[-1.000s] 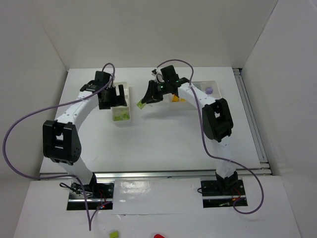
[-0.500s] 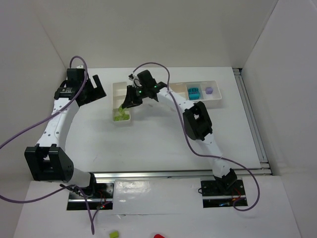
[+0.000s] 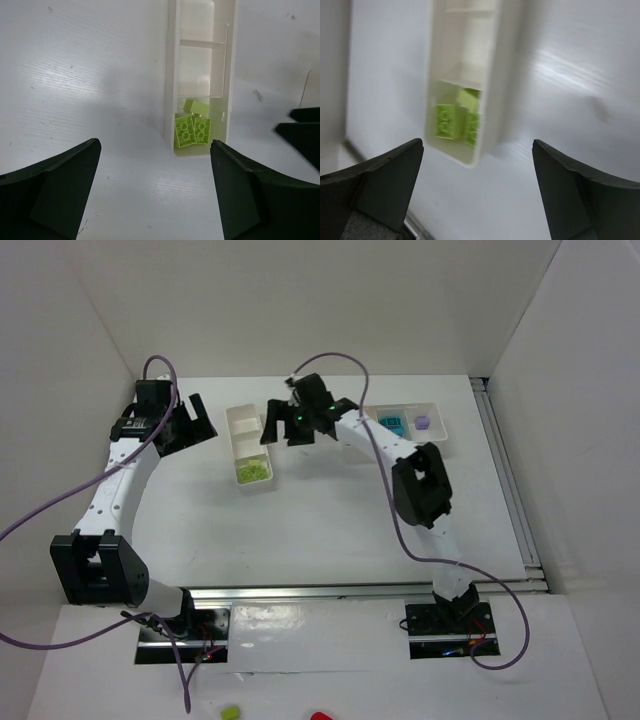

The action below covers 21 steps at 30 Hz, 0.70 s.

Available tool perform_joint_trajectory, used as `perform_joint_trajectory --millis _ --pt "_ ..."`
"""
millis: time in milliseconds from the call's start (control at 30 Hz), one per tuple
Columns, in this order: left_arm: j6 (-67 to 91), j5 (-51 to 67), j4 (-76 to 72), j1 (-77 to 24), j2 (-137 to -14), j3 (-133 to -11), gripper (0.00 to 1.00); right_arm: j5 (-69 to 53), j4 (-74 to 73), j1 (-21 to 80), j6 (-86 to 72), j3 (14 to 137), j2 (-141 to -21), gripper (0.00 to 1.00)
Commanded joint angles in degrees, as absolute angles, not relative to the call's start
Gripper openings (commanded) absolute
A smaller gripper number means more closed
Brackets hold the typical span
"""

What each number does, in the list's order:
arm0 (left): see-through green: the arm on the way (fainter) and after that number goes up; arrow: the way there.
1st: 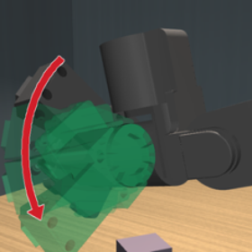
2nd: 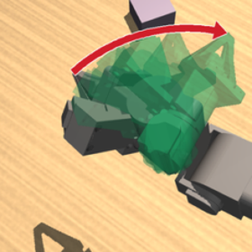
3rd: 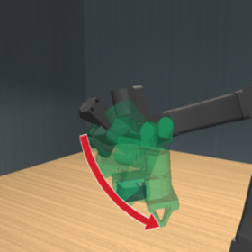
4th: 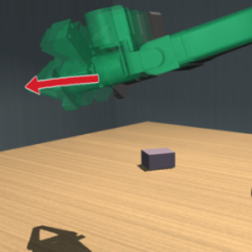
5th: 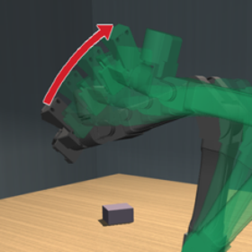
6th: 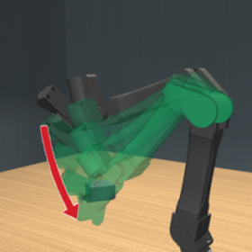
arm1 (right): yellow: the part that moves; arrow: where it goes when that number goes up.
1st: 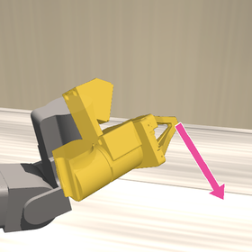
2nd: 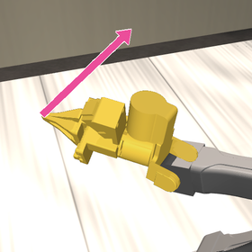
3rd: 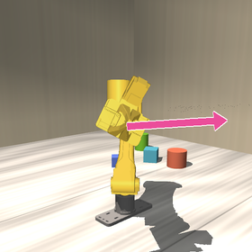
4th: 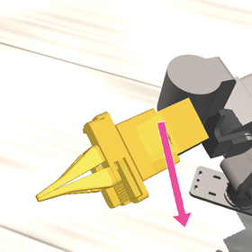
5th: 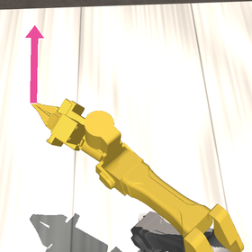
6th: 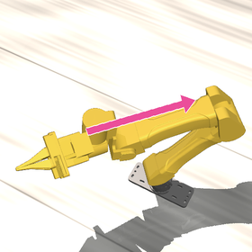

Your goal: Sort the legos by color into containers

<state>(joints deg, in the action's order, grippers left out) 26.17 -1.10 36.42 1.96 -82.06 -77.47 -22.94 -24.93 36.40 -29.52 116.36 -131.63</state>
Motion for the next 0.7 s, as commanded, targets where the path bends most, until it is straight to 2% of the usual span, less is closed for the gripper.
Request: perform_joint_trajectory --millis 0,100,200,433,667 --pt "27.25 0.18 35.86 2.72 -81.04 -78.48 1.00 0.47 -28.46 31.82 -27.16 110.15 -114.57 0.98" --pt "27.25 1.40 35.86 2.72 -81.04 -79.10 1.00 21.53 -32.07 30.42 -26.64 101.27 -106.74 1.00" --pt "27.25 1.93 35.86 2.72 -80.51 -79.10 1.00 29.16 -35.15 27.70 -26.63 94.41 -102.41 1.00" --pt "27.25 2.63 34.72 2.72 -80.51 -77.87 1.00 28.04 -34.11 24.17 -27.16 83.51 -90.28 1.00" --pt "27.25 3.96 34.72 2.72 -79.98 -78.40 1.00 26.98 -32.61 23.64 -28.04 78.22 -86.05 1.00"
